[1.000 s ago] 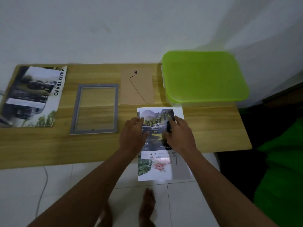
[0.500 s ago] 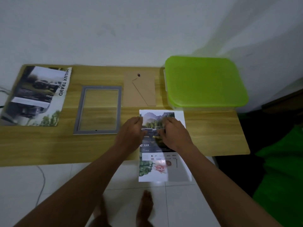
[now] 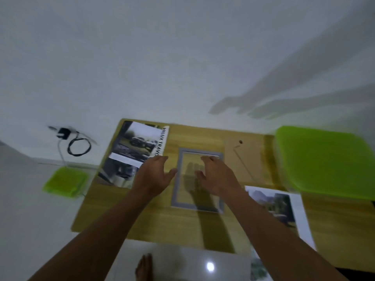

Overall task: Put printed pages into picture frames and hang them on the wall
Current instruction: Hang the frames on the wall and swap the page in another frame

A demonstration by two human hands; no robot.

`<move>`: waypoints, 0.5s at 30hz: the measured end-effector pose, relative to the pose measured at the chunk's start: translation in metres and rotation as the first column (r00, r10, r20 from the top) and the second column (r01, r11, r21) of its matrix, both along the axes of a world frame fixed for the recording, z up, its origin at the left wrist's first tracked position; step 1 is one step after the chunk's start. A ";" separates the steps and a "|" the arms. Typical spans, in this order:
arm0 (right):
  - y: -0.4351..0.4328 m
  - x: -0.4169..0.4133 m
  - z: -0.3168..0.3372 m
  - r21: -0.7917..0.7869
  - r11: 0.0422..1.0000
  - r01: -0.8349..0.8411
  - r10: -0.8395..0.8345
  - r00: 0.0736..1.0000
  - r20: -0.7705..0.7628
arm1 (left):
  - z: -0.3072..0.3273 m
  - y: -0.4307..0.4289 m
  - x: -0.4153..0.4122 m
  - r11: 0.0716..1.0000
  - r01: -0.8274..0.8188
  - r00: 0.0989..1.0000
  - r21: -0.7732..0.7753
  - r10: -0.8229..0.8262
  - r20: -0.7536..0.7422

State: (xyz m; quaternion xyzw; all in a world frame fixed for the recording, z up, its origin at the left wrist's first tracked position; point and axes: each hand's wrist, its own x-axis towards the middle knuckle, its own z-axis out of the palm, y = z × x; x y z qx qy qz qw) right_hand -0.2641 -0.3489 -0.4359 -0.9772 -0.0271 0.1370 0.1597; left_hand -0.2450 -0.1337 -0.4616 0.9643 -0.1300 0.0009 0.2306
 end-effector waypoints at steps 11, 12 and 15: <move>0.174 0.102 -0.050 0.051 0.998 0.026 -0.023 0.998 -0.056 | -0.041 0.153 0.095 0.987 -0.138 0.984 -0.077 0.128 -0.127; 0.180 0.108 -0.054 0.030 0.999 0.041 -0.039 0.998 -0.056 | -0.046 0.159 0.101 0.986 -0.143 0.982 -0.080 0.132 -0.133; 0.198 0.121 -0.069 -0.047 0.989 0.138 -0.141 0.987 -0.076 | -0.063 0.171 0.112 0.991 -0.122 0.982 -0.061 0.111 -0.154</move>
